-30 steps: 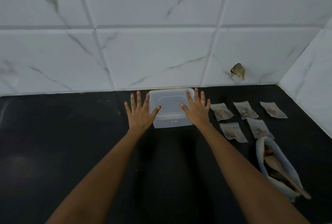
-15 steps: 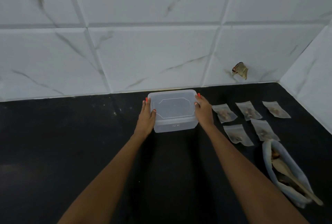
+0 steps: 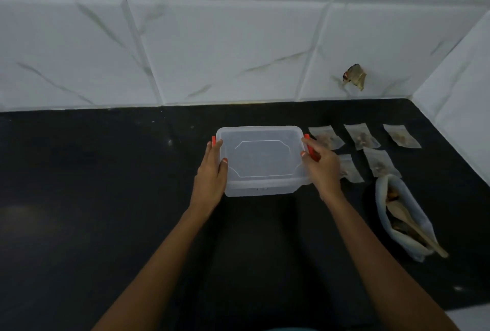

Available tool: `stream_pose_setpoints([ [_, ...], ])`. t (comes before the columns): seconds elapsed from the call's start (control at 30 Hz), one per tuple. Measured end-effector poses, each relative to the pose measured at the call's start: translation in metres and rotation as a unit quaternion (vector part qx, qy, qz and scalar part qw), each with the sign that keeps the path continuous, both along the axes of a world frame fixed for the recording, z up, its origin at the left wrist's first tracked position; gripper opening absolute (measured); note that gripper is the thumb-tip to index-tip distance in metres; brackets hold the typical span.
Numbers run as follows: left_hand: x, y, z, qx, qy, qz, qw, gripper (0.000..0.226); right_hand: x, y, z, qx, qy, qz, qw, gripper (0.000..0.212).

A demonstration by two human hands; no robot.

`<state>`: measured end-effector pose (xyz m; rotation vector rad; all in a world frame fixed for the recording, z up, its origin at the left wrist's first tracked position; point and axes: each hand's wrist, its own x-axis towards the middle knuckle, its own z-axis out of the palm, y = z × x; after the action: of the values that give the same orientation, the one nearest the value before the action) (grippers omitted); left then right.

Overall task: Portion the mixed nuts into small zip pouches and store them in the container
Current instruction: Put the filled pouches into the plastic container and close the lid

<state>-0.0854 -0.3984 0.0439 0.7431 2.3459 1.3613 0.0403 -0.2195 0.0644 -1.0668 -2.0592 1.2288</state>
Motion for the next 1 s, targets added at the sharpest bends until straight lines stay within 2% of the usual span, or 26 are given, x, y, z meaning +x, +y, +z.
stream_pose_setpoints([
  [0.43,0.102,-0.052,-0.003,-0.006,-0.041,-0.013,0.999,0.048,0.108,-0.049,-0.014,-0.066,0.011,-0.035,0.997,0.043],
  [0.73,0.125,-0.054,-0.010,-0.050,-0.032,-0.031,0.998,0.044,0.132,-0.053,-0.026,-0.098,-0.019,-0.045,0.994,0.046],
  [0.83,0.126,-0.051,-0.010,-0.097,0.003,-0.022,0.995,0.044,0.133,-0.052,-0.025,-0.104,-0.018,-0.028,0.994,0.050],
  [1.0,0.132,-0.036,-0.008,-0.179,0.162,0.002,0.971,0.041,0.134,-0.047,-0.023,-0.137,-0.033,-0.032,0.989,0.048],
])
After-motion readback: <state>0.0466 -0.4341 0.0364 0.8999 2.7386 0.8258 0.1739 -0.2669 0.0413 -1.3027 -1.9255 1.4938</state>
